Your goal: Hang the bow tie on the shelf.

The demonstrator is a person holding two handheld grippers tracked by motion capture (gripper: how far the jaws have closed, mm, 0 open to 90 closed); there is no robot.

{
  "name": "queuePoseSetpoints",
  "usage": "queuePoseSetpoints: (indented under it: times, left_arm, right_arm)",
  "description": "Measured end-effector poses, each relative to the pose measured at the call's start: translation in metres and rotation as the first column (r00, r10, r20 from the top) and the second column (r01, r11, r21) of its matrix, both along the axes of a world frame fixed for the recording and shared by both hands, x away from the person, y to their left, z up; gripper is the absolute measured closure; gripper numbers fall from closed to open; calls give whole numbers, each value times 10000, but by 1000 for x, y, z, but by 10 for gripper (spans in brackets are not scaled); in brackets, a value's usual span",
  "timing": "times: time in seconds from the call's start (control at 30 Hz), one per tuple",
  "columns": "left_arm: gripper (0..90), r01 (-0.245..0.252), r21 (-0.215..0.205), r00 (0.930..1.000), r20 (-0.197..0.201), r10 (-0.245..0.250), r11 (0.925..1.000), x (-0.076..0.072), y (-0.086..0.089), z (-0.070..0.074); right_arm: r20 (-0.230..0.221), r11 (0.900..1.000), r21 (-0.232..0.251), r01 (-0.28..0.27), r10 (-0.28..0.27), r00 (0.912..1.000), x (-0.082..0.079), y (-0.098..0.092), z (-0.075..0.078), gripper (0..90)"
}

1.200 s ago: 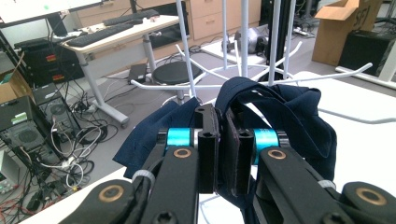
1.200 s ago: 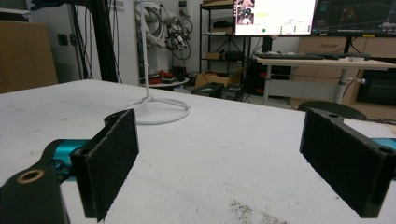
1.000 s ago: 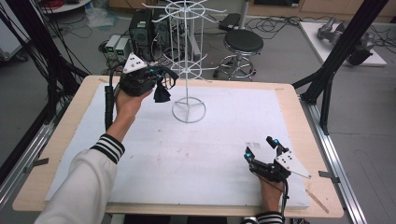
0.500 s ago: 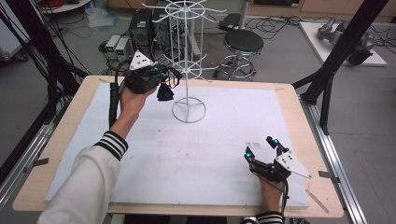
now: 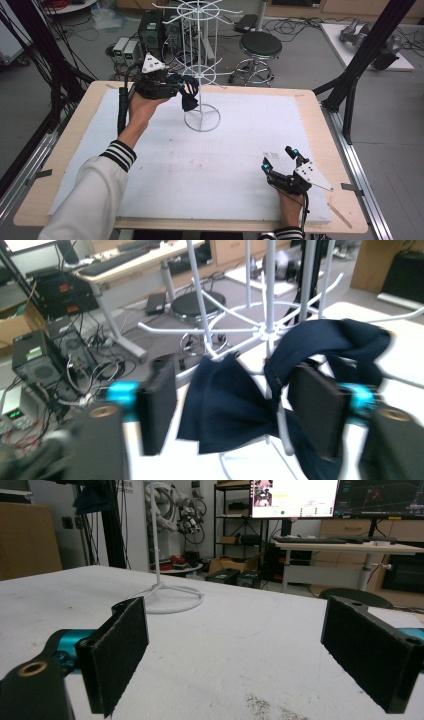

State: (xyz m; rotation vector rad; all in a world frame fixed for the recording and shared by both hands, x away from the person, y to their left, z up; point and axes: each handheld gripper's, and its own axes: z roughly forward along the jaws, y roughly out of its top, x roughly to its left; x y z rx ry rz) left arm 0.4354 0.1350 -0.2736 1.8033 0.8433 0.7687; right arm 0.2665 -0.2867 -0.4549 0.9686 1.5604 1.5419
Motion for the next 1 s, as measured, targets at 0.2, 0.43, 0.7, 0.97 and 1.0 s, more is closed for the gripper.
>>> queuePoseSetpoints:
  times: [0.2,0.43,0.7,0.97,1.0]
  left_arm:
    - [236,-302,262,9994,-174,306,9992,1,0,-1]
    - [189,-260,418,9996,-106,265,9988,-2,0,1]
    - [173,-93,730,9996,-266,113,9973,-6,-2,-1]
    - [162,280,753,9996,-64,-276,9968,-14,-5,-6]
    - [156,259,731,9997,-38,-257,9970,-14,-4,-7]
  right_arm:
    - [2,10000,-6,2,-2,10000,0,0,0,108]
    - [-2,10000,-5,7,-7,10000,0,0,0,108]
    - [2,10000,-13,9,-9,10000,0,0,0,108]
    - [-3,10000,-9,15,-15,10000,0,0,0,108]
    - [-14,10000,11,13,-13,10000,0,0,0,108]
